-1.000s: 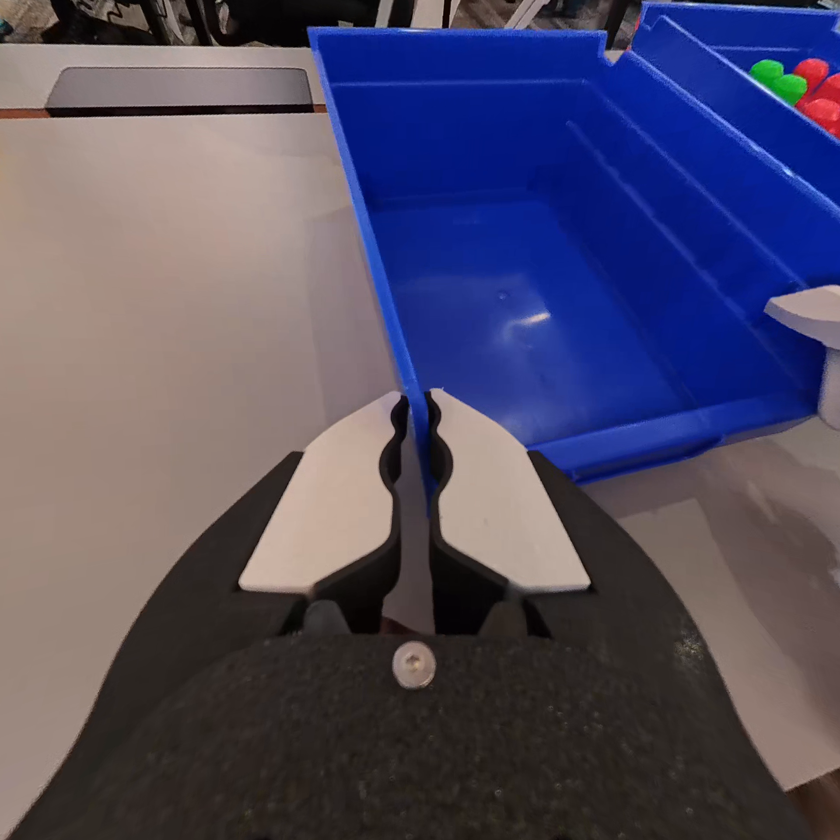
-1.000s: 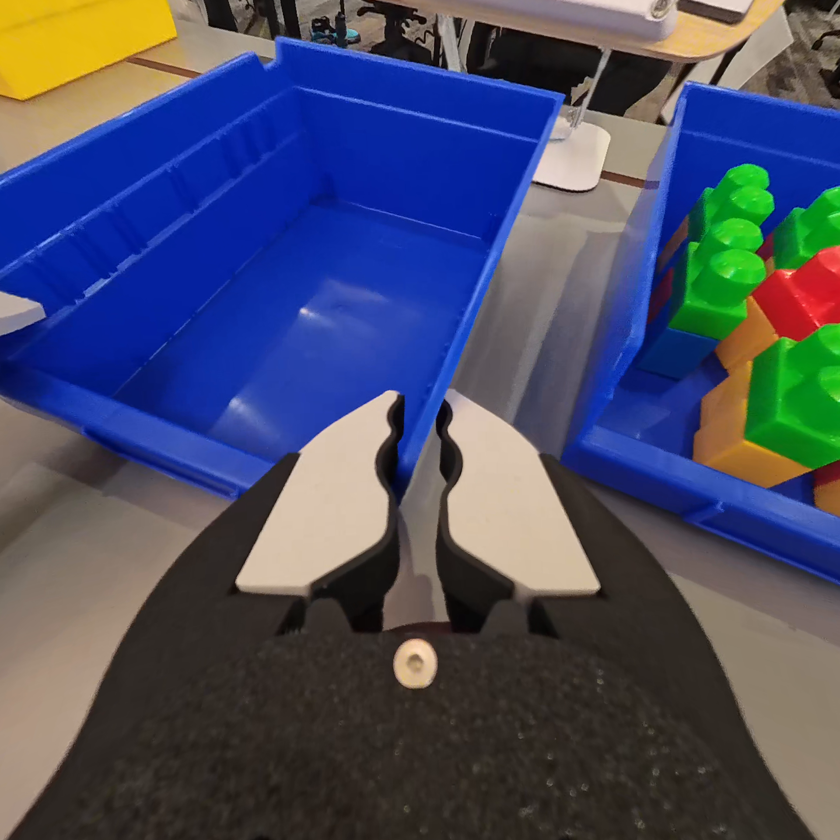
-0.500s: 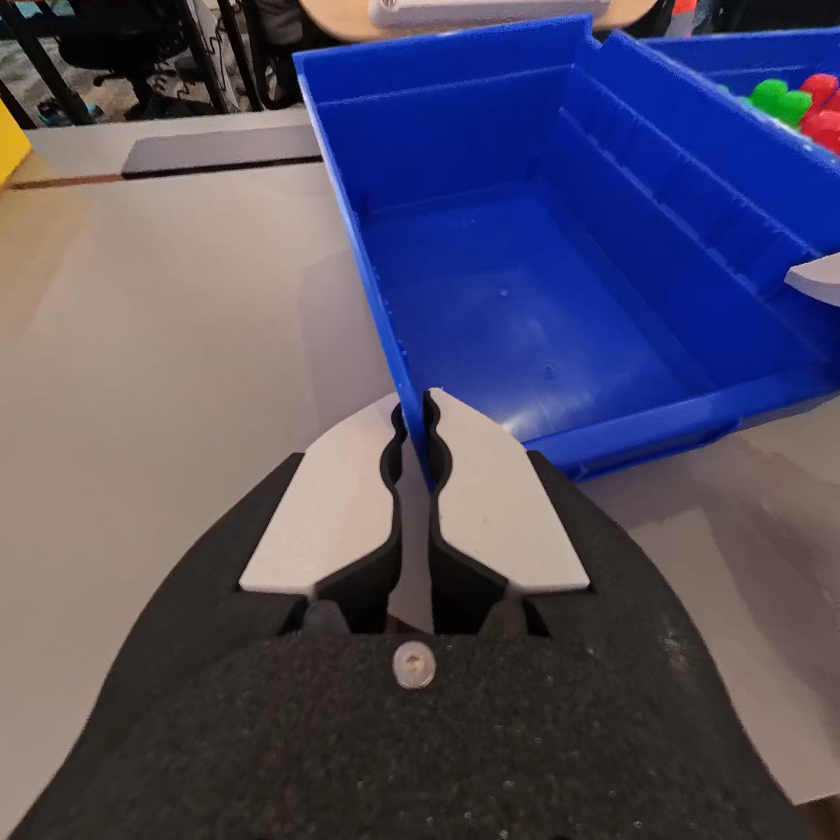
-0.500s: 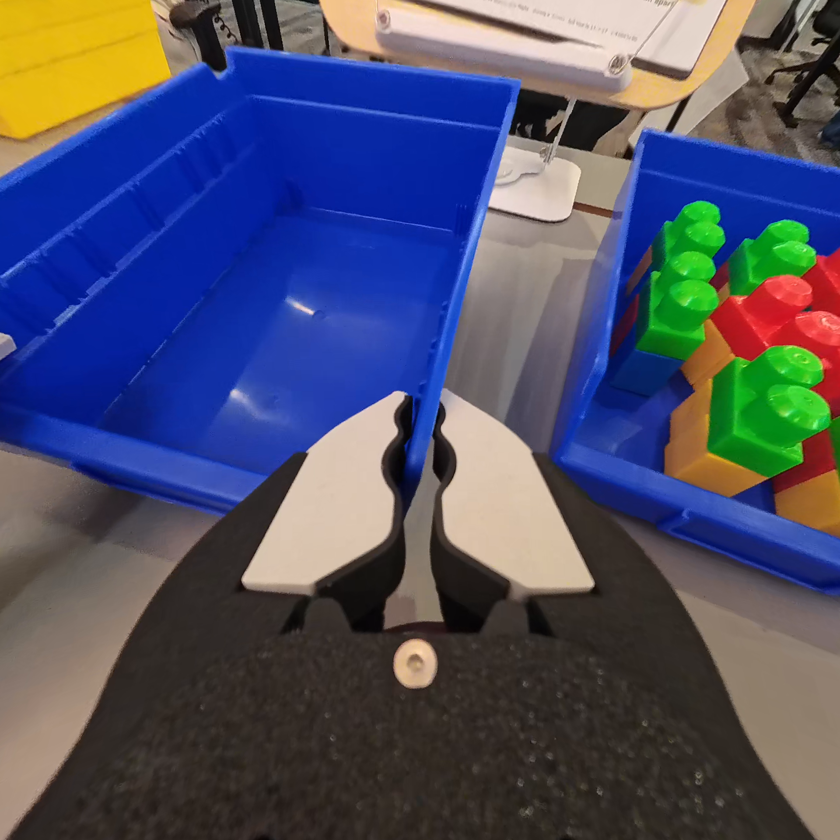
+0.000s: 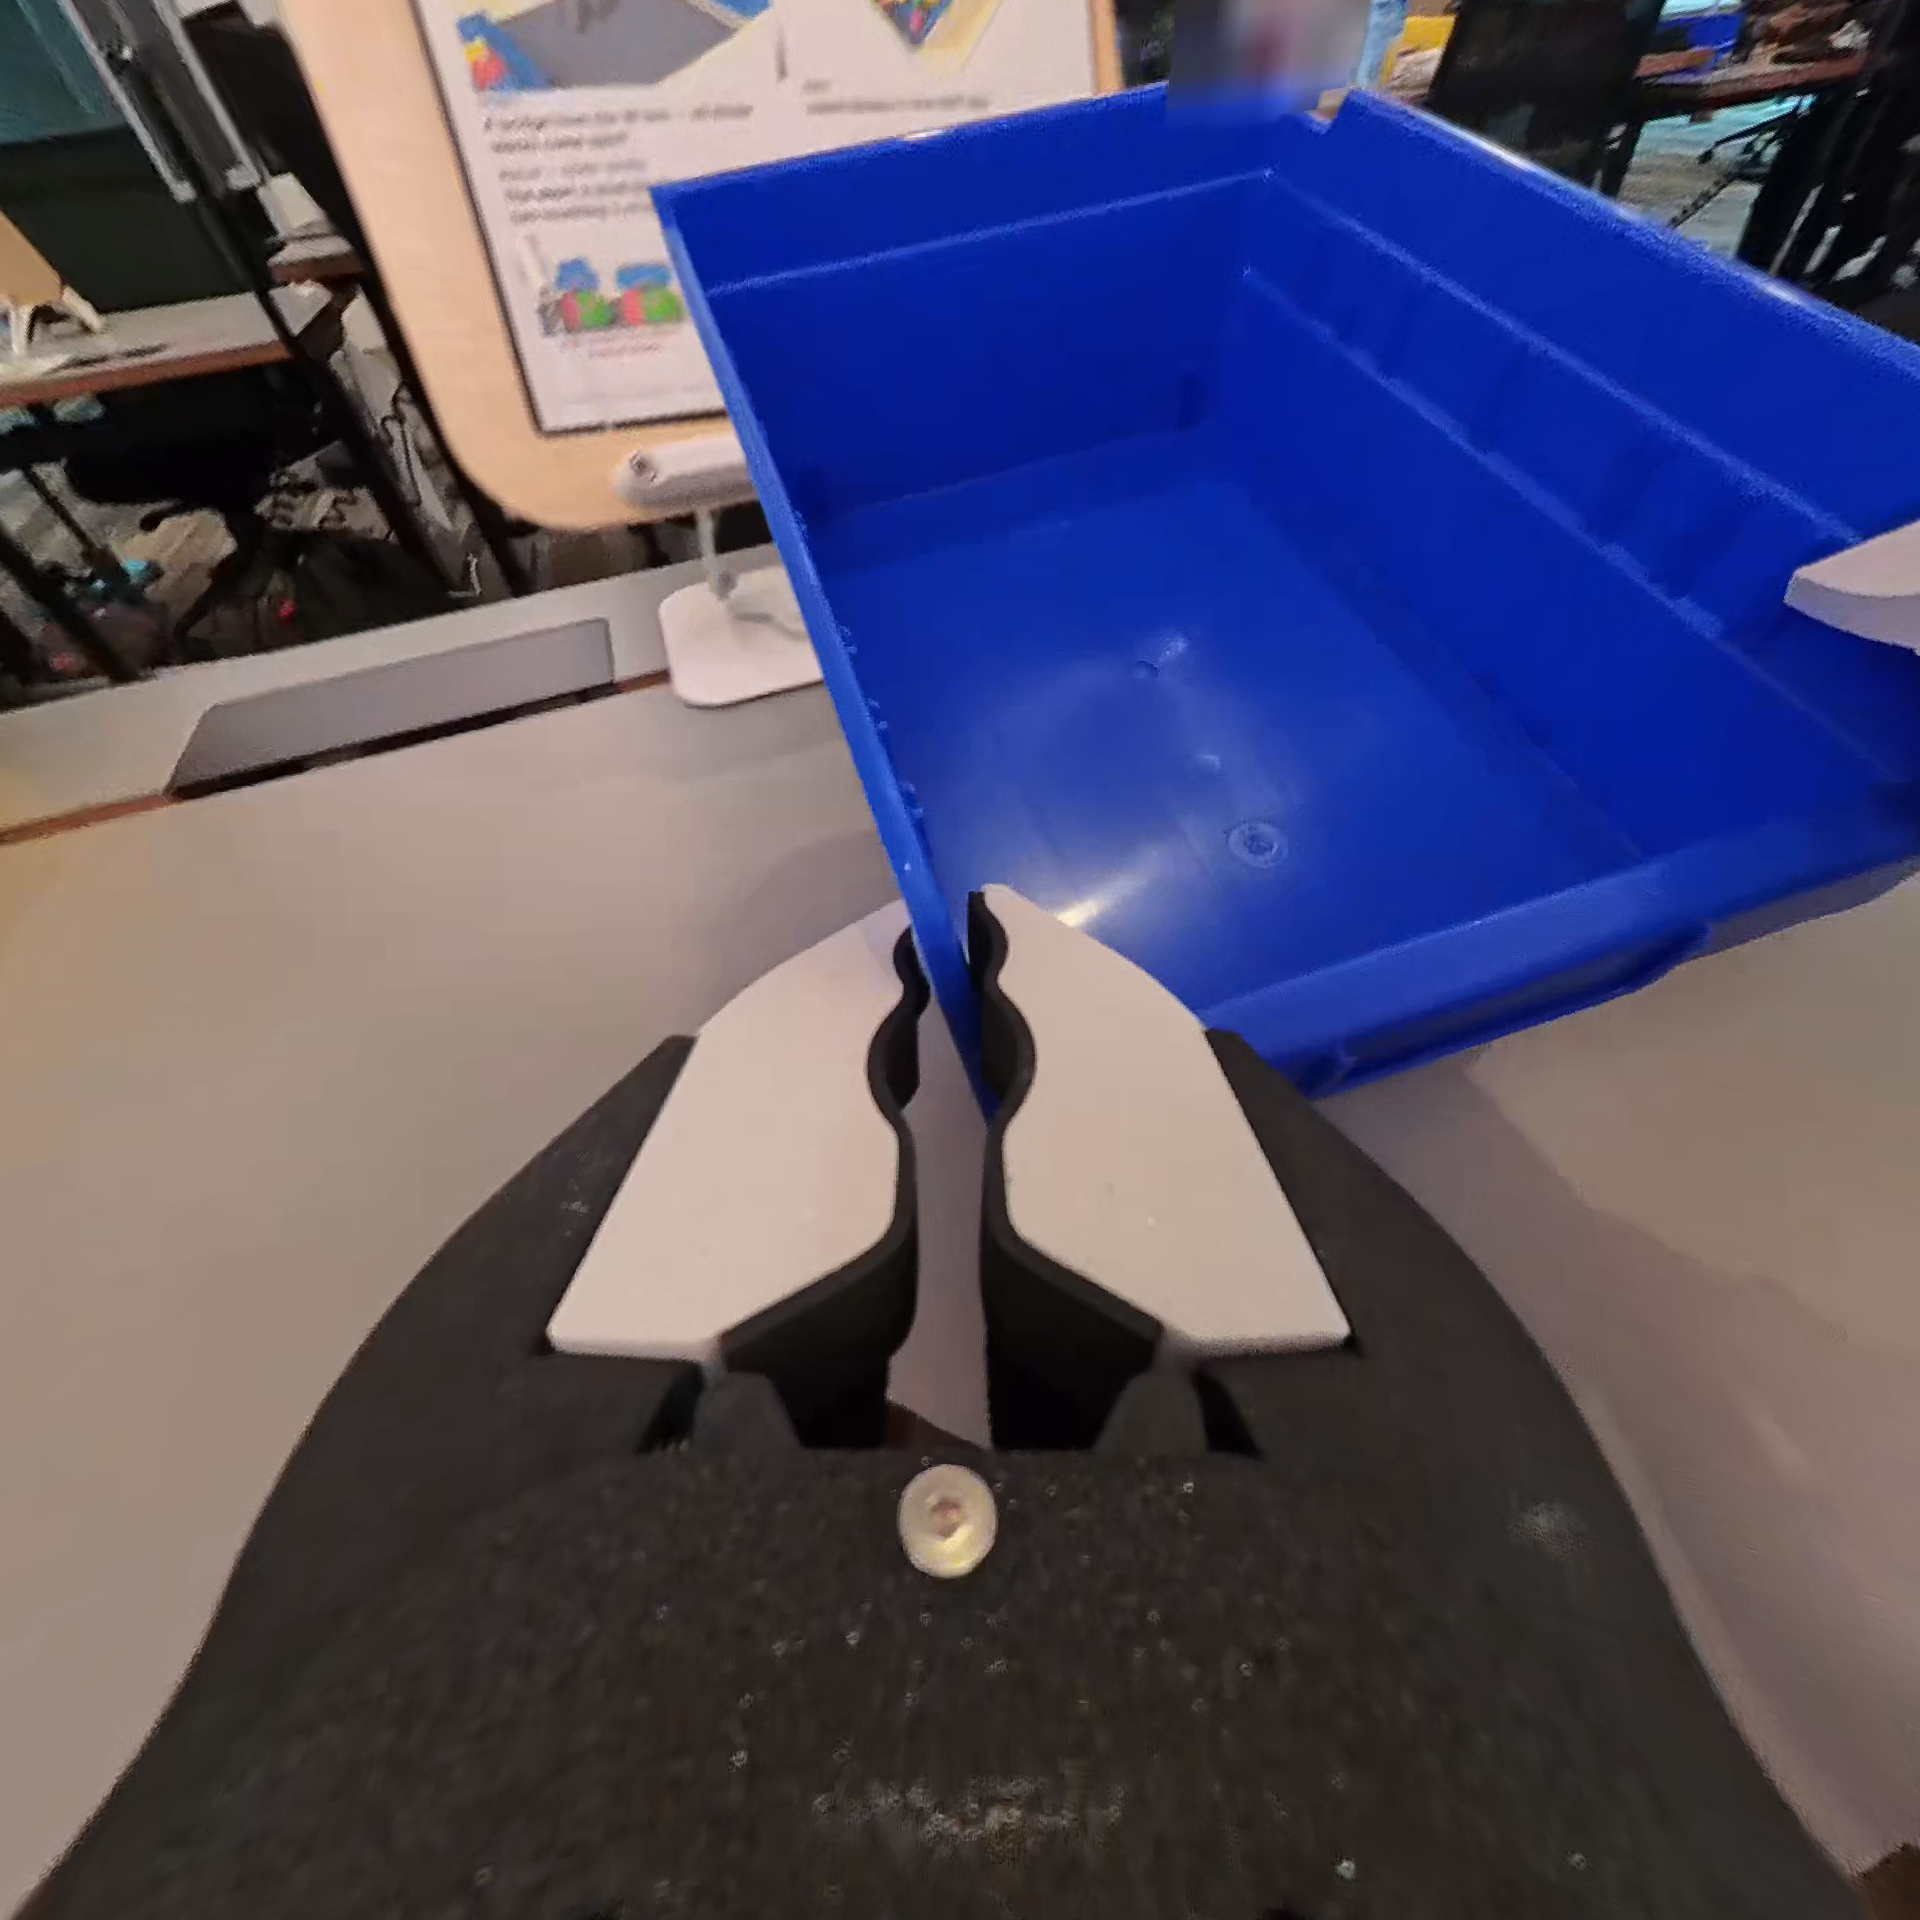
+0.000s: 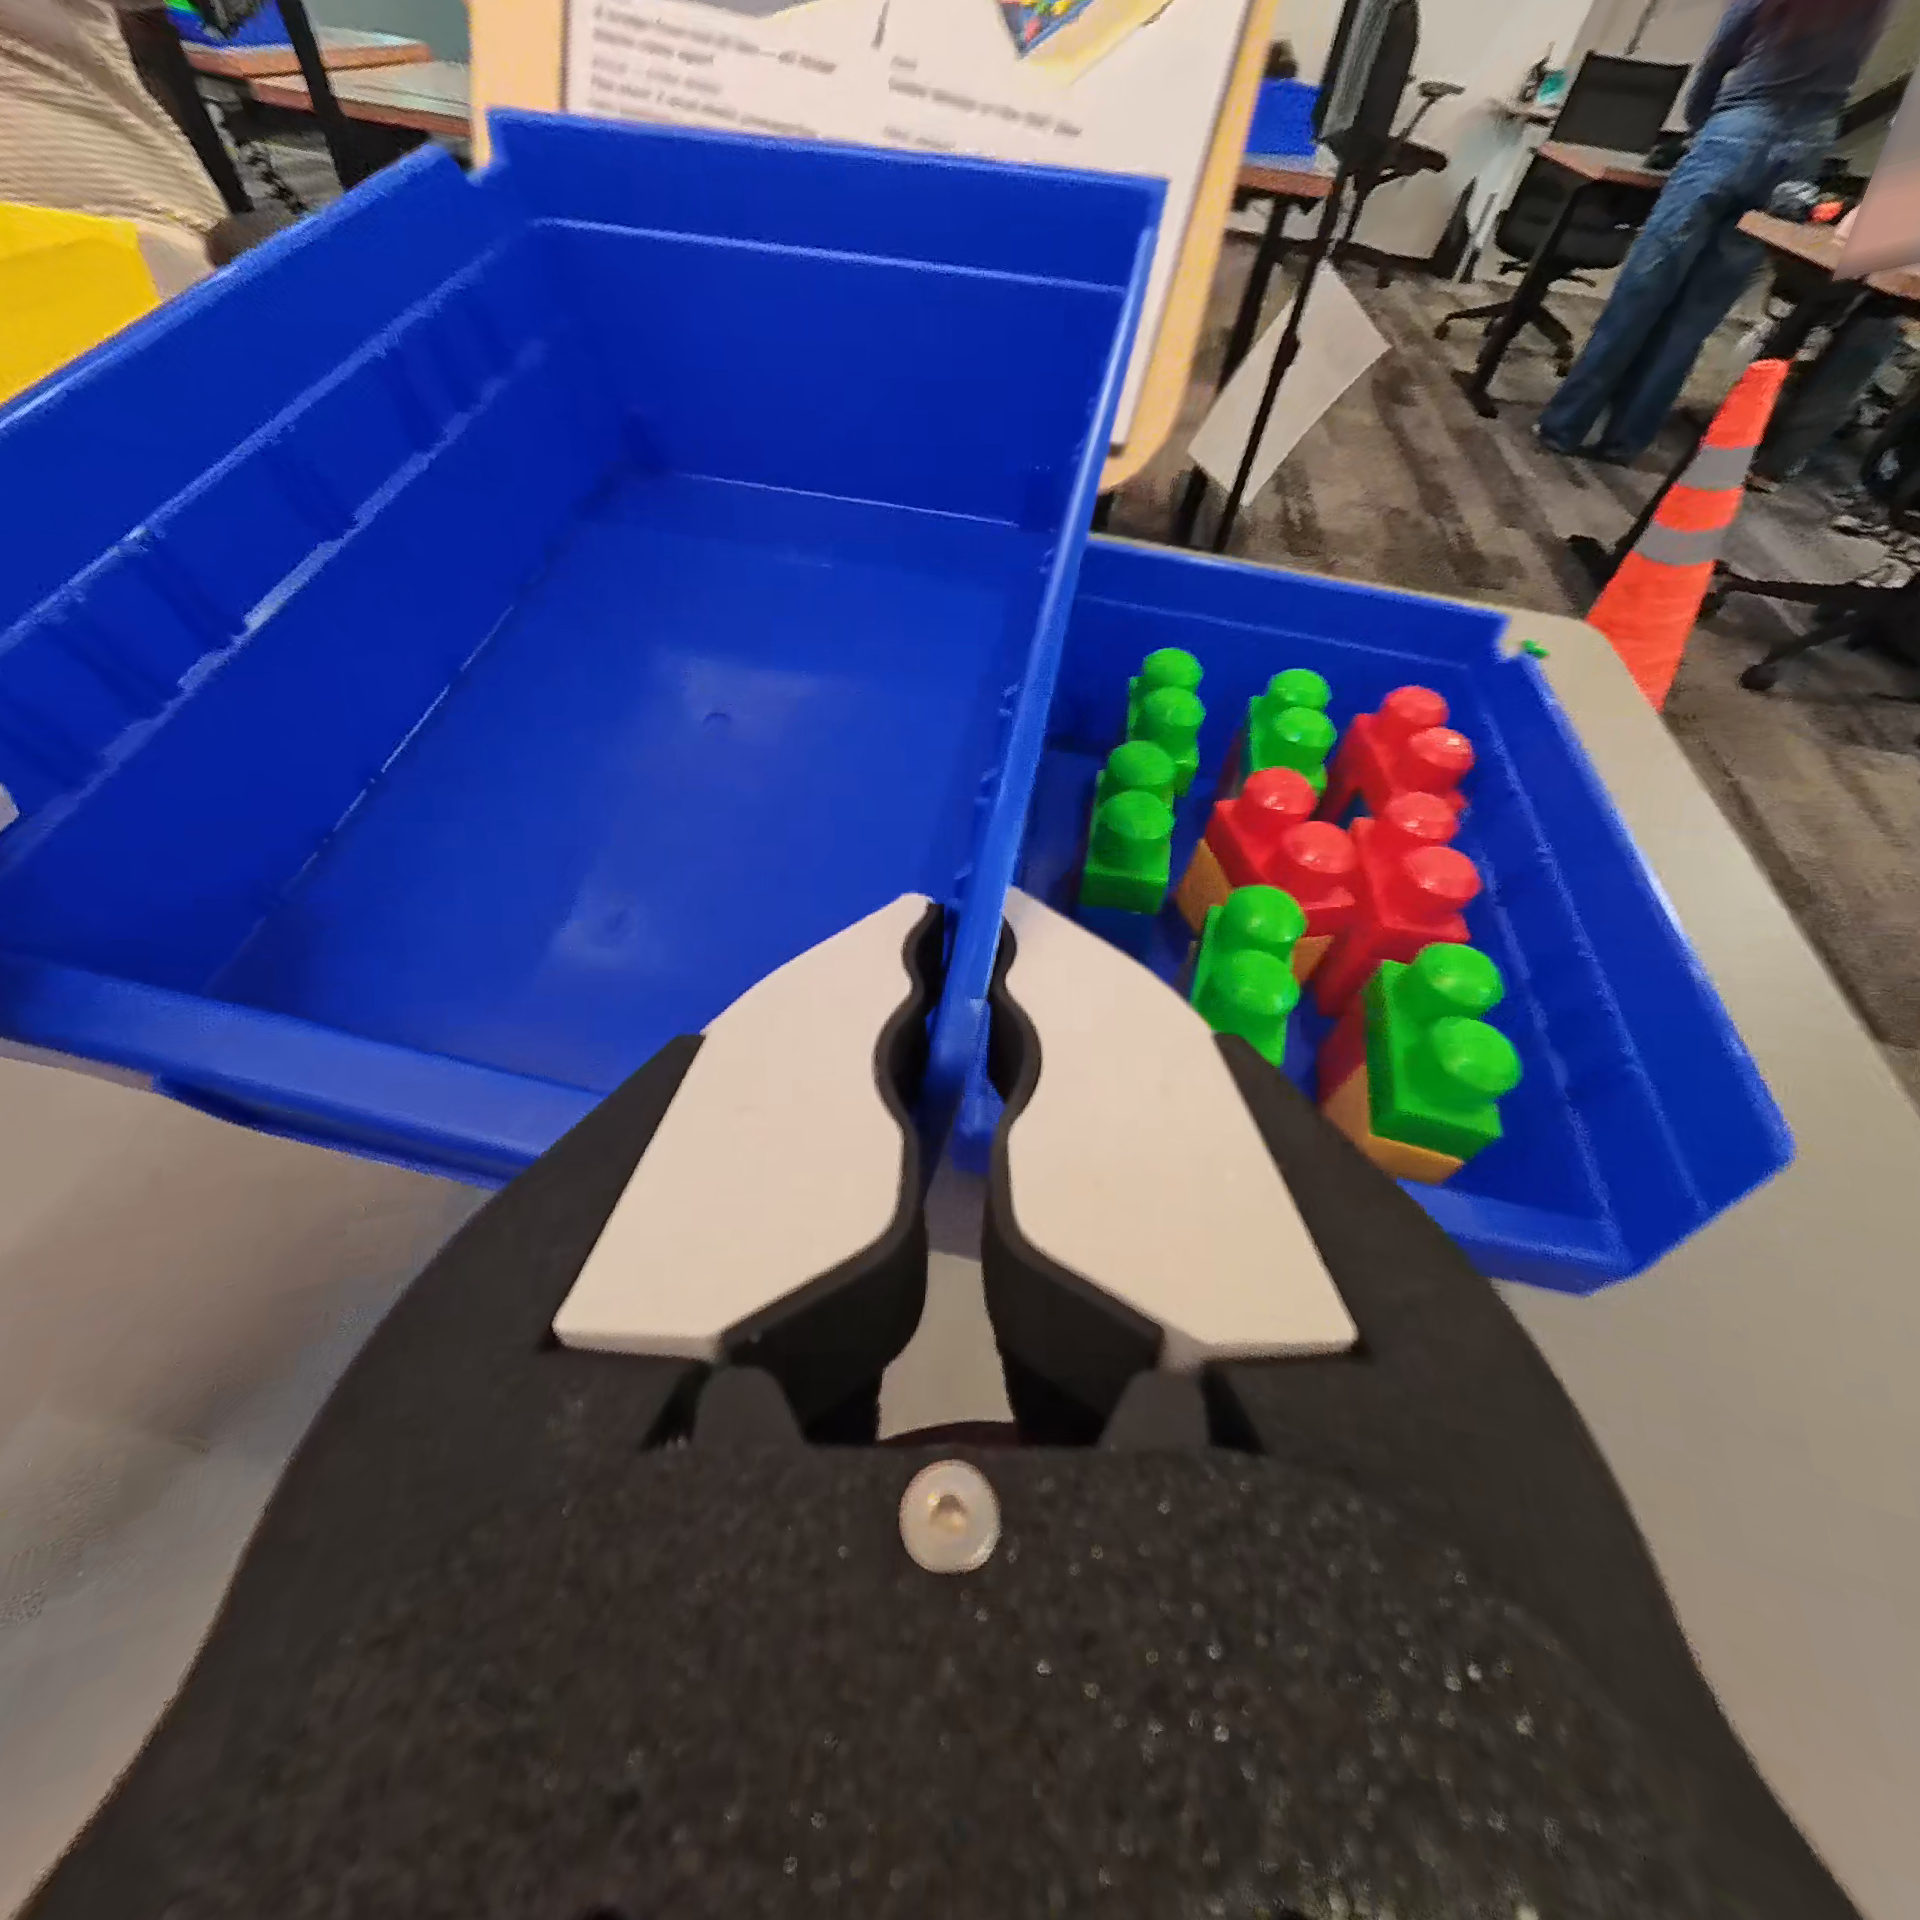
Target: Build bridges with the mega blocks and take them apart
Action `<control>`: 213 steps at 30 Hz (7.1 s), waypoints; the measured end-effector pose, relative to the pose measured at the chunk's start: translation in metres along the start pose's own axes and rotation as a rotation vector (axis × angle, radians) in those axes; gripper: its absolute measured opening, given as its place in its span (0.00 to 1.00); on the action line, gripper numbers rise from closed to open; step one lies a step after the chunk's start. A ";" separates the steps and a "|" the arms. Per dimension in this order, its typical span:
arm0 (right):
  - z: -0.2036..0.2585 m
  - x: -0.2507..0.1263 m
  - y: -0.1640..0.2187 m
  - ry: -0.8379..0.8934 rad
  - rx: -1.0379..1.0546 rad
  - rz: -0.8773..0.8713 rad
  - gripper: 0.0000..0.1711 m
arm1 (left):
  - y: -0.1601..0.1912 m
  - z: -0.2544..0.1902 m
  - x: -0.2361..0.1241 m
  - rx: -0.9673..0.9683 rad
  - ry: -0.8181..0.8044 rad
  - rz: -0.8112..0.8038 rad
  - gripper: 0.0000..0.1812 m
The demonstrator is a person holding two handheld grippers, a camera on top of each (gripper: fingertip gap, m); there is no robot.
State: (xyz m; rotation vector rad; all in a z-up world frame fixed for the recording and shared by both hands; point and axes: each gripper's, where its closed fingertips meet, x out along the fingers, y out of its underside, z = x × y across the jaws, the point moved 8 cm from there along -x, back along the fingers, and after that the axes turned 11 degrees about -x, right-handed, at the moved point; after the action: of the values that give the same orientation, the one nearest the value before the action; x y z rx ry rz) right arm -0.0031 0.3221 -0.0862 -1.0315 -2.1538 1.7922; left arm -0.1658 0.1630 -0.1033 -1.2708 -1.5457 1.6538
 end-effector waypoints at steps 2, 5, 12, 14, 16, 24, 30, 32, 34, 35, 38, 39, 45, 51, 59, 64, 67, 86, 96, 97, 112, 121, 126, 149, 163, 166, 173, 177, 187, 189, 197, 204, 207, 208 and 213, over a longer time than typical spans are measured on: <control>-0.018 -0.011 -0.002 0.035 0.021 -0.009 0.03 | -0.008 -0.017 0.006 0.014 0.038 -0.014 0.03; -0.035 -0.022 -0.007 0.058 0.029 -0.021 0.03 | -0.015 -0.034 0.009 0.020 0.061 -0.034 0.03; -0.090 -0.065 -0.003 0.187 0.033 -0.019 0.03 | -0.025 -0.094 0.018 0.019 0.187 -0.068 0.04; -0.114 -0.086 0.008 0.247 0.050 -0.004 0.03 | -0.024 -0.126 0.023 0.029 0.243 -0.067 0.04; -0.137 -0.111 0.022 0.312 0.066 0.020 0.03 | -0.021 -0.160 0.026 0.038 0.307 -0.067 0.03; -0.214 -0.199 0.089 0.543 0.134 0.174 0.03 | 0.013 -0.293 0.042 0.050 0.557 0.035 0.04; -0.237 -0.213 0.137 0.566 0.197 0.271 0.03 | 0.047 -0.337 0.053 0.091 0.612 0.134 0.04; -0.238 -0.206 0.148 0.543 0.210 0.292 0.03 | 0.057 -0.338 0.058 0.095 0.601 0.162 0.04; -0.238 -0.196 0.156 0.515 0.219 0.302 0.03 | 0.064 -0.334 0.063 0.094 0.581 0.181 0.04; -0.238 -0.191 0.158 0.503 0.220 0.305 0.03 | 0.067 -0.332 0.065 0.096 0.567 0.186 0.04; -0.236 -0.176 0.163 0.467 0.229 0.301 0.03 | 0.070 -0.323 0.070 0.097 0.535 0.194 0.04; -0.236 -0.171 0.165 0.458 0.232 0.304 0.03 | 0.071 -0.321 0.072 0.101 0.525 0.195 0.04; -0.233 -0.156 0.177 0.412 0.247 0.322 0.03 | 0.077 -0.313 0.072 0.134 0.488 0.192 0.04; -0.235 -0.143 0.187 0.380 0.261 0.327 0.03 | 0.087 -0.310 0.071 0.158 0.462 0.192 0.05; -0.257 -0.126 0.202 0.313 0.311 0.293 0.03 | 0.095 -0.323 0.071 0.227 0.441 0.153 0.08; -0.260 -0.122 0.205 0.286 0.331 0.257 0.03 | 0.094 -0.320 0.072 0.171 0.477 0.149 0.10; -0.259 -0.123 0.202 0.287 0.321 0.232 0.14 | 0.088 -0.311 0.069 0.173 0.467 0.115 0.23; -0.233 -0.116 0.194 0.291 0.253 0.346 0.21 | 0.047 -0.137 0.138 -0.153 0.144 0.181 0.27; -0.242 -0.112 0.198 0.335 0.236 0.361 0.04 | 0.053 -0.131 0.156 -0.094 0.069 0.216 0.06; -0.242 -0.111 0.198 0.331 0.235 0.361 0.04 | 0.053 -0.128 0.155 -0.100 0.067 0.220 0.05; -0.255 -0.083 0.190 0.168 0.289 0.285 0.03 | 0.055 -0.062 0.118 -0.165 -0.020 0.214 0.01; -0.274 -0.034 0.183 0.099 0.284 0.270 0.03 | 0.063 -0.055 0.089 -0.159 -0.051 0.198 0.01; -0.278 -0.020 0.180 0.091 0.280 0.267 0.03 | 0.065 -0.054 0.082 -0.162 -0.056 0.193 0.01; -0.089 -0.080 0.079 0.109 0.064 0.028 0.31 | 0.070 -0.051 0.068 -0.146 -0.050 0.178 0.01; -0.026 0.008 0.108 0.044 0.137 0.128 0.08 | 0.070 -0.049 0.068 -0.051 -0.002 0.180 0.02; -0.025 0.012 0.107 0.099 0.090 0.139 0.03 | 0.070 -0.051 0.068 -0.026 -0.006 0.177 0.02; -0.022 0.009 0.102 0.110 0.106 0.096 0.02 | 0.069 -0.051 0.063 -0.023 -0.026 0.143 0.01; -0.007 0.012 0.091 0.075 0.103 0.065 0.02 | 0.062 -0.036 0.049 -0.013 -0.064 0.113 0.01; 0.099 0.038 0.043 -0.157 0.068 -0.003 0.02 | 0.058 0.065 -0.025 0.002 -0.268 0.092 0.02; 0.127 0.047 0.034 -0.211 0.059 -0.009 0.02 | 0.059 0.091 -0.039 -0.013 -0.316 0.096 0.02; 0.226 0.082 0.001 -0.354 0.040 -0.014 0.03 | 0.061 0.186 -0.078 -0.025 -0.451 0.103 0.01; 0.282 0.088 -0.009 -0.379 0.028 0.001 0.04 | 0.063 0.245 -0.091 -0.023 -0.454 0.128 0.02; 0.294 0.087 -0.012 -0.413 0.032 -0.002 0.05 | 0.066 0.261 -0.094 -0.049 -0.439 0.135 0.02; 0.297 0.086 -0.012 -0.421 0.031 -0.002 0.06 | 0.067 0.265 -0.095 -0.056 -0.433 0.134 0.02; 0.295 0.083 -0.014 -0.491 0.011 -0.035 0.10 | 0.078 0.277 -0.095 -0.070 -0.395 0.126 0.02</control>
State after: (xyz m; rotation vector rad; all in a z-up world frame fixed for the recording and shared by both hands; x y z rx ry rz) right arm -0.2252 0.1323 -0.1787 -0.5854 -2.3940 2.2192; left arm -0.3562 -0.0601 -0.1807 -1.1430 -1.7931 2.0417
